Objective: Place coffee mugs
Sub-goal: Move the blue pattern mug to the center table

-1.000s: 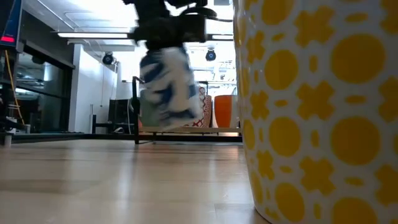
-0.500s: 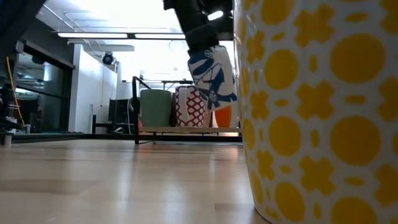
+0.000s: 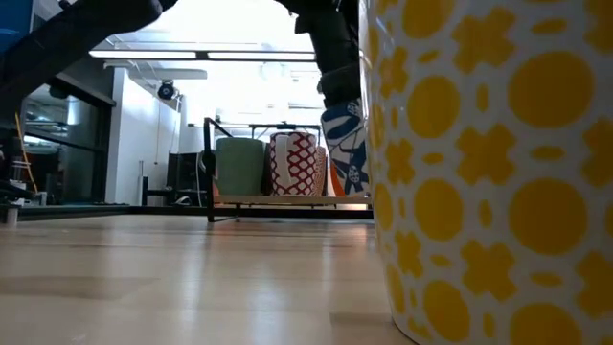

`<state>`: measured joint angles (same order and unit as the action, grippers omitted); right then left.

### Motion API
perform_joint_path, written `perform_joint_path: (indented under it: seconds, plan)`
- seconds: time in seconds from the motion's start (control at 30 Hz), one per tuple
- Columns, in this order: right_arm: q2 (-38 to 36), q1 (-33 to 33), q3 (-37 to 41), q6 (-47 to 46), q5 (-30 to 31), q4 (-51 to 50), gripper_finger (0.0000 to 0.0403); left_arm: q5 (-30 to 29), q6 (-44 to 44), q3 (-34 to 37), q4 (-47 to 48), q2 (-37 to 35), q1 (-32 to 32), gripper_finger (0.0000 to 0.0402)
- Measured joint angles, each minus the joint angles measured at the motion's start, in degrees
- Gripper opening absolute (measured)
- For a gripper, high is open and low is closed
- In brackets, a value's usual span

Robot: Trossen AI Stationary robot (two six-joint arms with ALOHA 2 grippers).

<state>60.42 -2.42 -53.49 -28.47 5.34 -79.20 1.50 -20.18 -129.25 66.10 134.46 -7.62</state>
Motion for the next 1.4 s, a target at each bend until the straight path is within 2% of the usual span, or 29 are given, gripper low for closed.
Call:
perform_joint_path:
  seconds: [0.23, 0.53, 0.7, 0.87, 1.07, 1.2, 1.4]
  plan:
    - [-0.85, 0.00, 0.00, 0.00, 0.18, -9.42, 0.0094, -0.03, -0.55, -1.92, -0.10, 1.24, -0.13, 0.0011]
    - [-3.26, 0.00, 0.02, -2.65, 0.20, -9.27, 0.0094, -0.87, -0.22, -1.92, 0.07, 1.24, -0.72, 0.0010]
    - [-3.58, 0.00, 0.02, -6.00, 0.22, -9.17, 0.0094, -3.25, 7.71, -1.92, -0.05, 1.42, -0.66, 0.0010]
    - [-3.58, 0.00, 0.02, -5.45, 0.24, -8.81, 0.0094, -3.96, 2.84, -1.90, 0.90, 2.45, 0.58, 0.0010]
    - [-3.58, 0.00, 0.02, -5.01, 0.26, -8.80, 0.0094, -3.44, 5.69, -1.89, -0.69, 2.93, 1.16, 0.0010]
    - [-3.58, 0.00, 0.02, -4.57, 0.53, -8.56, 0.0094, -4.13, 0.50, -1.84, 0.93, 2.92, 0.95, 0.0010]
    - [-3.58, 0.00, 0.02, -4.70, 0.55, -7.89, 0.0094, -3.78, 6.46, -1.84, -0.17, 2.90, 1.04, 0.0010]
